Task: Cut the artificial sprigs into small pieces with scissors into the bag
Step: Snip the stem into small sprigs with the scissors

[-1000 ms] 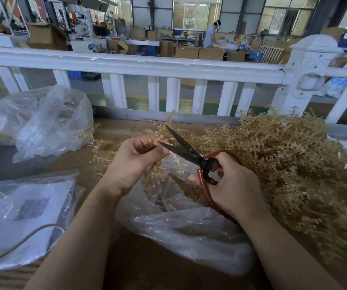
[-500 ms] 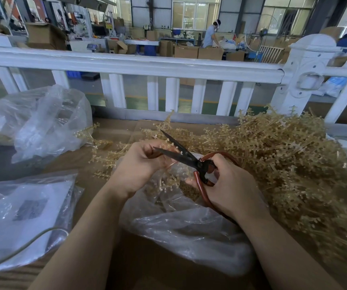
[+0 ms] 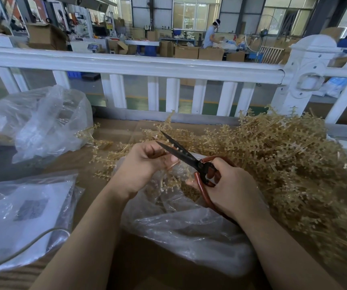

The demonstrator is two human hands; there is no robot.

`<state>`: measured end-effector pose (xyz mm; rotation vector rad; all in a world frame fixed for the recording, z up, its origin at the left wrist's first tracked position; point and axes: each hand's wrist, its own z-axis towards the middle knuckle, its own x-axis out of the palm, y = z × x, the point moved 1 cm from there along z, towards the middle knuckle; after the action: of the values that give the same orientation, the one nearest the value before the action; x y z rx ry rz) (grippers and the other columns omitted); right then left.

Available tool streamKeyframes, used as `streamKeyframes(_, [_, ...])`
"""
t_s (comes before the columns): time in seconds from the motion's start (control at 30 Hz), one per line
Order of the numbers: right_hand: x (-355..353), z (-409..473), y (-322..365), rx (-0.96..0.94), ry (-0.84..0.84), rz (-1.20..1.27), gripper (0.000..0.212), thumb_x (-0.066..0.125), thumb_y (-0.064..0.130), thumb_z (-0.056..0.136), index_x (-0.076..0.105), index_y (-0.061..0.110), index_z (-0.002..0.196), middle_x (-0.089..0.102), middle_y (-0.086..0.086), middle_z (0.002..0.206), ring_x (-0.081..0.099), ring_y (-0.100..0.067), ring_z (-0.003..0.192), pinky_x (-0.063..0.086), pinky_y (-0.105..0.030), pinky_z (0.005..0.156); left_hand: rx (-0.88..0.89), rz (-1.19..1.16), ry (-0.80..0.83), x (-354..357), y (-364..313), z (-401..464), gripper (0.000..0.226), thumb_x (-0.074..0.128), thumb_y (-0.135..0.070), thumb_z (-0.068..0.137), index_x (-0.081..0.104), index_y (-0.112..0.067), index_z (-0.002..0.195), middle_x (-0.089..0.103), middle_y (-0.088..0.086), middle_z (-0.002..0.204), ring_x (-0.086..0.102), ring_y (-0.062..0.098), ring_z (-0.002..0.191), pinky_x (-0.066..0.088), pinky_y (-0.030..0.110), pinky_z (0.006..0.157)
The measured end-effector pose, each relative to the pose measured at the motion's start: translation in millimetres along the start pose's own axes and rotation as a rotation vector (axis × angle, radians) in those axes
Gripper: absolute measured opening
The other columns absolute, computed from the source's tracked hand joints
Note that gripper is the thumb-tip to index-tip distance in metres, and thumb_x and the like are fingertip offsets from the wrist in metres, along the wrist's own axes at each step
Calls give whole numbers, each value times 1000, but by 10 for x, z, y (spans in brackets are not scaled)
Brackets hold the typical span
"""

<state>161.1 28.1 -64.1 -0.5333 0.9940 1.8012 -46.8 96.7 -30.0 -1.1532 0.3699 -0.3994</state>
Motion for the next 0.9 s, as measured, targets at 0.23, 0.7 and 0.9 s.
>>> streamKeyframes(0.23, [-12, 15, 14, -16, 35, -36, 43, 47, 73, 82, 59, 37, 102, 65, 22, 82, 65, -4, 70, 55, -21, 57, -57, 30, 53, 45, -11, 2, 12, 72, -15, 79, 79, -25, 78, 73, -3, 75, 66, 6, 72, 51, 16, 70])
streamKeyframes(0.7, [-17, 11, -8, 8, 4, 2, 47, 45, 75, 81, 62, 35, 101, 63, 24, 80, 66, -2, 71, 56, -19, 59, 47, -82, 98, 55, -29, 29, 9, 67, -13, 87, 71, -21, 83, 65, 7, 76, 59, 21, 71, 49, 26, 68])
streamKeyframes(0.9, [-38, 12, -2, 6, -11, -2, 49, 49, 77, 81, 63, 34, 96, 64, 23, 78, 66, -2, 68, 56, -18, 56, 94, -87, 61, 74, -27, 39, 14, 63, -13, 88, 74, -20, 85, 65, 8, 75, 60, 13, 70, 50, 20, 70])
